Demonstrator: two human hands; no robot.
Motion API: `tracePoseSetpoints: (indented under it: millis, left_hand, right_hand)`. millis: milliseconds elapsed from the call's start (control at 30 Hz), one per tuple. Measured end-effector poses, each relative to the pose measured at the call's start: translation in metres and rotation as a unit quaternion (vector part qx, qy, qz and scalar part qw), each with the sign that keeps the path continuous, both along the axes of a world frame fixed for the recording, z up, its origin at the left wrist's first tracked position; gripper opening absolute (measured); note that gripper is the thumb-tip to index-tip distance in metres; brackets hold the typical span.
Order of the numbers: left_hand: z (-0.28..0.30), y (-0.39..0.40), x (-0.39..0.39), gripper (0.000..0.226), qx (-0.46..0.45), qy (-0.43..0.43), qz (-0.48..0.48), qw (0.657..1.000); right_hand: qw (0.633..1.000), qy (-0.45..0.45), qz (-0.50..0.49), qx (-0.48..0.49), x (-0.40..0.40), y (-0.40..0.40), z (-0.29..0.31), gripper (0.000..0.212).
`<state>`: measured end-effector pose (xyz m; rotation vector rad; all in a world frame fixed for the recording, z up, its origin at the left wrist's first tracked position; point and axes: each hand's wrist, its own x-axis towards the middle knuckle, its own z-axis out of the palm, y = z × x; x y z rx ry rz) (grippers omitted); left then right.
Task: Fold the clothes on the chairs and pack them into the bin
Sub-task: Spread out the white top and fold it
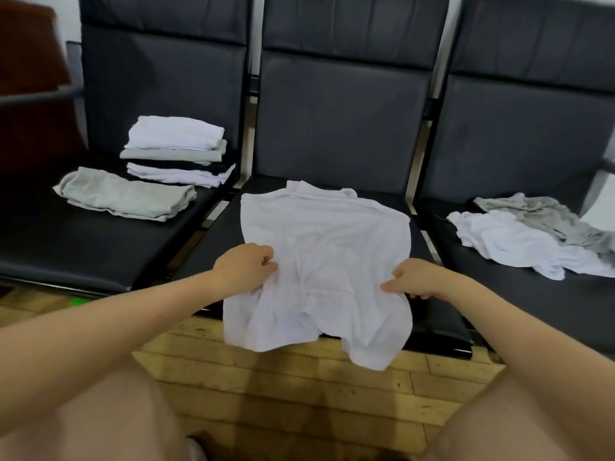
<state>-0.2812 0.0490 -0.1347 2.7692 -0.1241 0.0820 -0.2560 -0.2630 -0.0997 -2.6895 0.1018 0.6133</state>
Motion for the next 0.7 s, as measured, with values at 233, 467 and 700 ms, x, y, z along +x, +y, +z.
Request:
tracePoseSetpoints:
  millis: [233, 467, 700]
  left_hand:
    - [0.035, 0.024, 0.050, 0.025, -0.424, -0.140, 0.262, 0.855]
    - [0.020, 0.054, 0.086, 0.039, -0.254, -0.096, 0.274, 0.922]
    - [0.009, 0.056, 0.081, 0.055, -0.180, -0.013, 0.214, 0.960]
  right_hand:
    - [0.847, -0.140, -0.295, 0.419, 0.039, 0.008, 0.010, 0.041]
    - [0.896, -0.161, -0.304, 0.281, 0.076, -0.019, -0.005, 0.034]
    - [0.940, -0.114, -0.121, 0.299, 0.066, -0.027, -0.012, 0.028]
